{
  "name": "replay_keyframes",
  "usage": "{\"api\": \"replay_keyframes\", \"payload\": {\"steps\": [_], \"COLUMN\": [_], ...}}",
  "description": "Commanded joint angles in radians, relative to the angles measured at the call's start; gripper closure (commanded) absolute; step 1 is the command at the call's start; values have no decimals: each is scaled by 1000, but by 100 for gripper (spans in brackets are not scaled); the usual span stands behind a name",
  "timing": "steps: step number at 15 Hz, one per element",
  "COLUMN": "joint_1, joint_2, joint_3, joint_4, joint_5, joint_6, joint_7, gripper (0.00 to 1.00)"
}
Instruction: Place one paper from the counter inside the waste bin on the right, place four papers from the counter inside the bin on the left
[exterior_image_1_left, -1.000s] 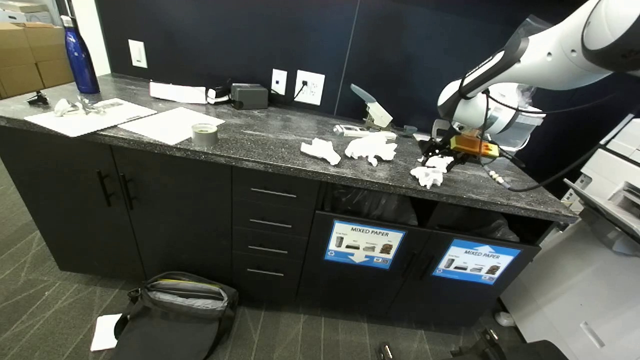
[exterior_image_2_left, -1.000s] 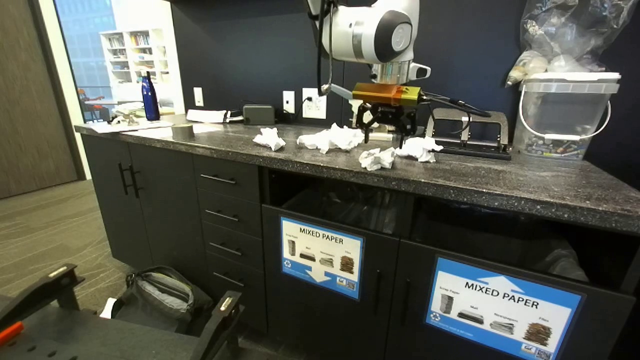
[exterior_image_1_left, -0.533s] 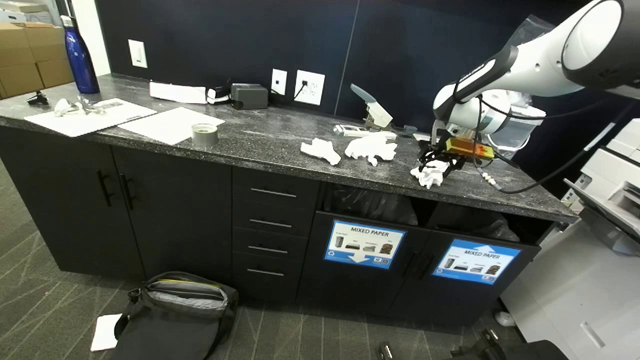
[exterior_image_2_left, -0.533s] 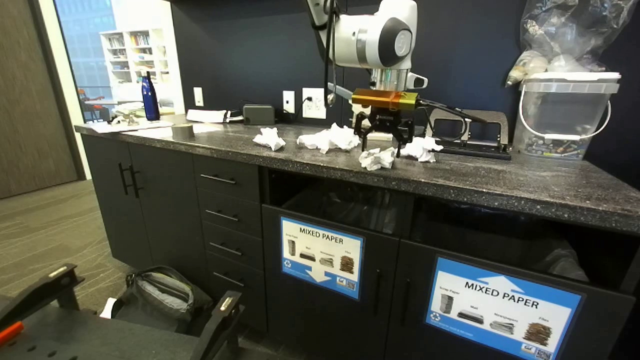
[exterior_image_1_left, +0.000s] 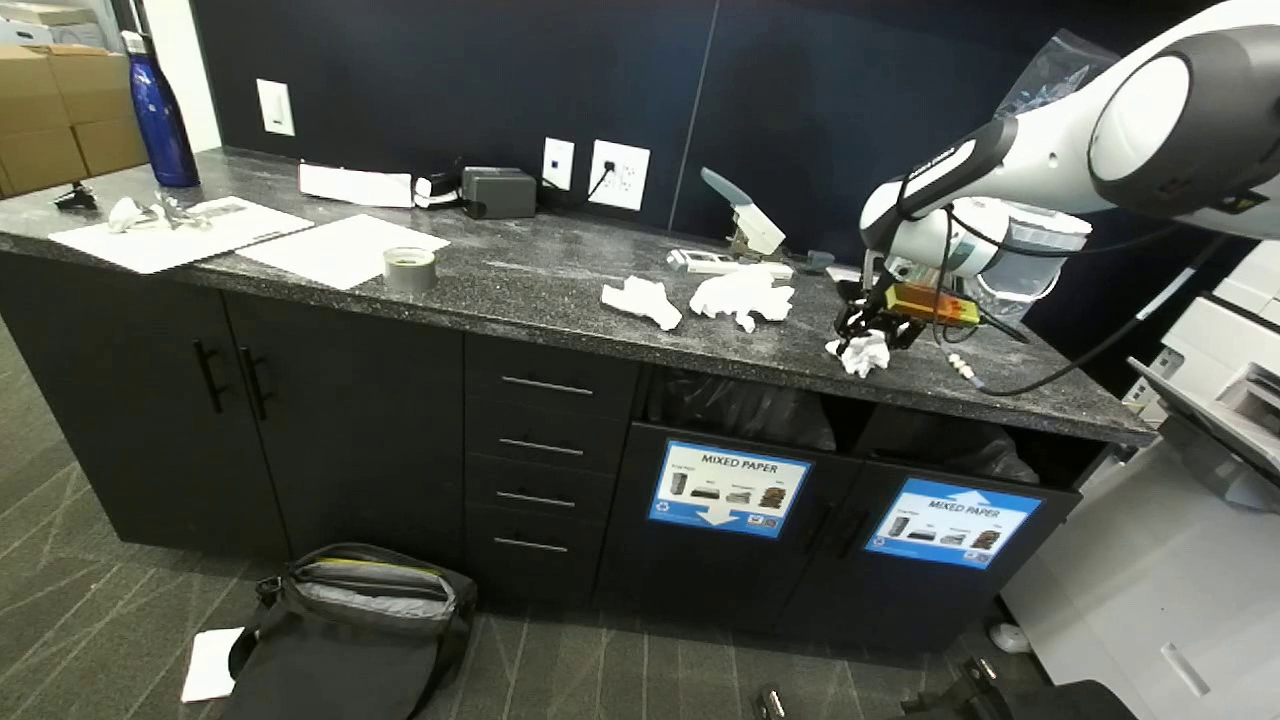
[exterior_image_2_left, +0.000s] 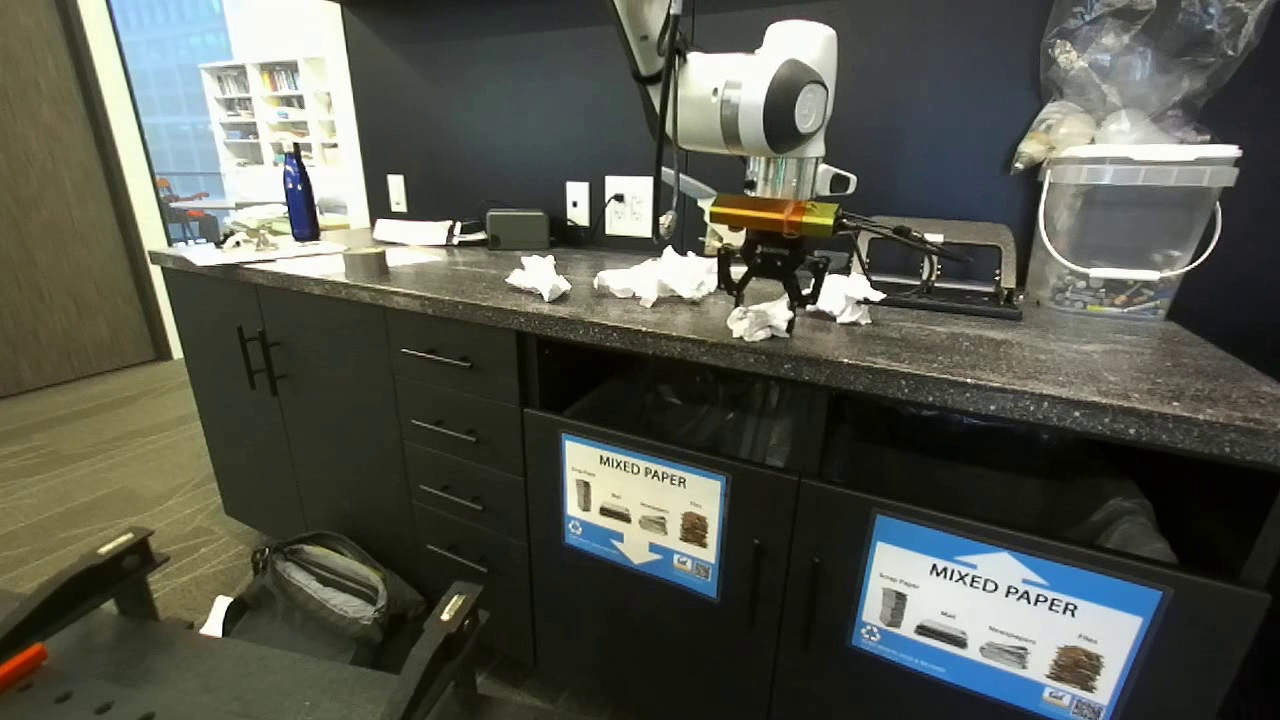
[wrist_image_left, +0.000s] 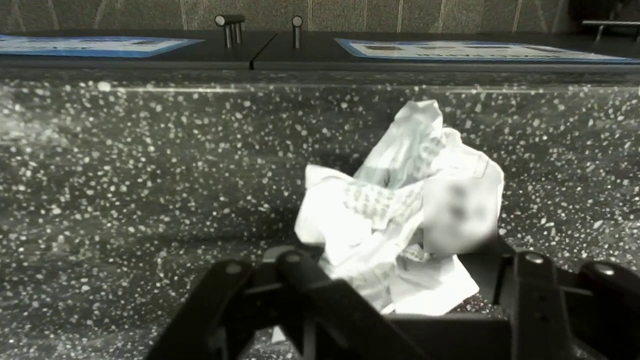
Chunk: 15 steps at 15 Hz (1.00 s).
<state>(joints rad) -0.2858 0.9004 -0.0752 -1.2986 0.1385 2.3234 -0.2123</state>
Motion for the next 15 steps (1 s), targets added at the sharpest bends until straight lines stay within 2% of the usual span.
{"api": "replay_keyframes", "payload": {"steps": [1,5,7,10,11,15], "joint_1": [2,8,0,-10,-14,-27], "joint_2": [58,44,18,-46,-67,-178], "joint_3": [-14,-28,-22,-15,-16,-25], "joint_4": [87,71,30,-78,-112,-302], "joint_5": [-39,-83,-99,-119,-121,-122], "joint_6": [-2,-10,-28,-4,2,92], "joint_7": [37,36,8,-30,-38,-67], "gripper": [58,86,86,93,90,90]}}
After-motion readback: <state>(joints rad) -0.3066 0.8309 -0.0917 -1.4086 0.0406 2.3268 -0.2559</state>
